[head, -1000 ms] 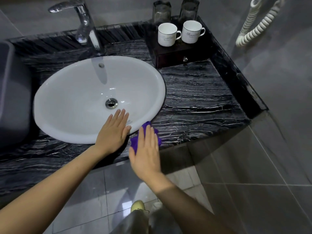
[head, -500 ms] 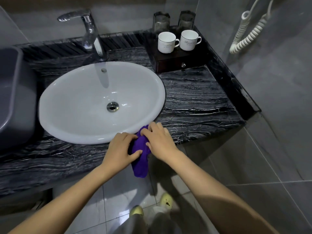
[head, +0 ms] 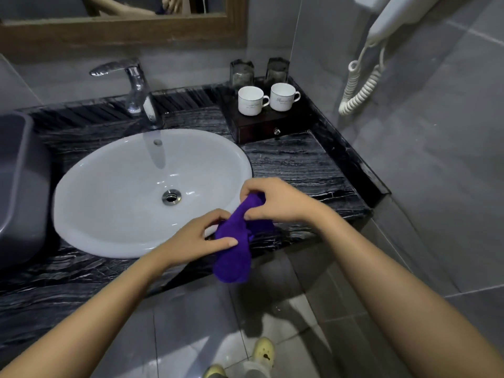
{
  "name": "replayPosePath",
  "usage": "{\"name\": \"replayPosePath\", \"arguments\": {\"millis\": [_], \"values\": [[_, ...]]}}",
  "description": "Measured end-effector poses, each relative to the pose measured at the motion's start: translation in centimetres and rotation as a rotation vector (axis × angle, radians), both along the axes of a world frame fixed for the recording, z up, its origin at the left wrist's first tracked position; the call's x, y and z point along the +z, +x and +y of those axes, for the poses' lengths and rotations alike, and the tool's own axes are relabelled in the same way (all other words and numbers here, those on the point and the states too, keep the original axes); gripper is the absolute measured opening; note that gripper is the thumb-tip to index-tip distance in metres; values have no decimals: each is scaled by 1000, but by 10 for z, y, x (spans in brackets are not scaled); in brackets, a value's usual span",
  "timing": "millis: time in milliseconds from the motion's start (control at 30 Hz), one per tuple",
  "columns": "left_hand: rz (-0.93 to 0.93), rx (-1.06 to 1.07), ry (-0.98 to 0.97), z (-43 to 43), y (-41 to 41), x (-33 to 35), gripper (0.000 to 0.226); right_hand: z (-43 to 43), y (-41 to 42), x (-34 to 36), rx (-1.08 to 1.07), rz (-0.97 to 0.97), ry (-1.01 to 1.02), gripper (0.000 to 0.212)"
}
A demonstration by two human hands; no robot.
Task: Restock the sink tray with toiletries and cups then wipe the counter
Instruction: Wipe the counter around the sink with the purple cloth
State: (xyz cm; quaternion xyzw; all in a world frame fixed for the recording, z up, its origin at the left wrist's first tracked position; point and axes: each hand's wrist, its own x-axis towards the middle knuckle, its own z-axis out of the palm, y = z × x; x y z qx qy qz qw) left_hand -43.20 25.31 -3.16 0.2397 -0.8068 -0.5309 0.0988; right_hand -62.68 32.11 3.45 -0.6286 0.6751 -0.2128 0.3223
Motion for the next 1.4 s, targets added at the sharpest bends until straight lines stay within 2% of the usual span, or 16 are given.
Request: {"name": "replayPosePath", "arguments": {"millis": [67, 133, 267, 433, 500, 567, 633, 700, 733, 800, 867, 933, 1033, 1133, 1233, 1400], "values": [[49, 18, 133, -5, -3, 11, 33, -1, -9, 12, -5, -55, -35, 18], [61, 25, 132, -11, -5, 18, 35, 0, -14, 17, -2, -97, -33, 17], [-5, 39, 63, -19, 1, 26, 27, -2, -19, 3, 5, -164, 40, 17], [-154, 112, -146, -17, 12, 13, 12, -14, -9, -39, -120, -314, 172, 12], [-210, 175, -172, -10, 13, 1, 14, -20, 1, -57, -178, -233, 180, 10], [-261, 214, -244, 1, 10, -16, 22, -26, 11, -75, -208, -47, 194, 1], [-325, 246, -374, 11, 4, -36, 29, -25, 20, -90, -205, 194, 219, 15], [-352, 353, -420, 21, -1, -52, 33, -18, 25, -99, -148, 398, 98, 28], [-356, 420, -434, 24, -2, -58, 33, -12, 25, -102, -61, 419, -24, 35], [-356, 516, -465, 29, -3, -64, 32, -3, 22, -110, 235, 331, -240, 48], [-310, 565, -460, 34, 3, -66, 29, 2, 15, -117, 539, 316, -302, 53], [-268, 609, -457, 39, 16, -65, 29, -2, 8, -125, 701, 386, -270, 58], [-283, 740, -561, 34, 55, -67, 31, -12, 7, -136, 749, 417, -243, 56], [-493, 825, -677, 5, 104, -67, 39, -13, 9, -144, 775, 456, -265, 54], [-724, 733, -621, -26, 138, -67, 49, -13, 14, -149, 777, 481, -291, 52], [-855, 578, -528, -53, 144, -75, 52, -12, 38, -155, 691, 527, -379, 55]]}}
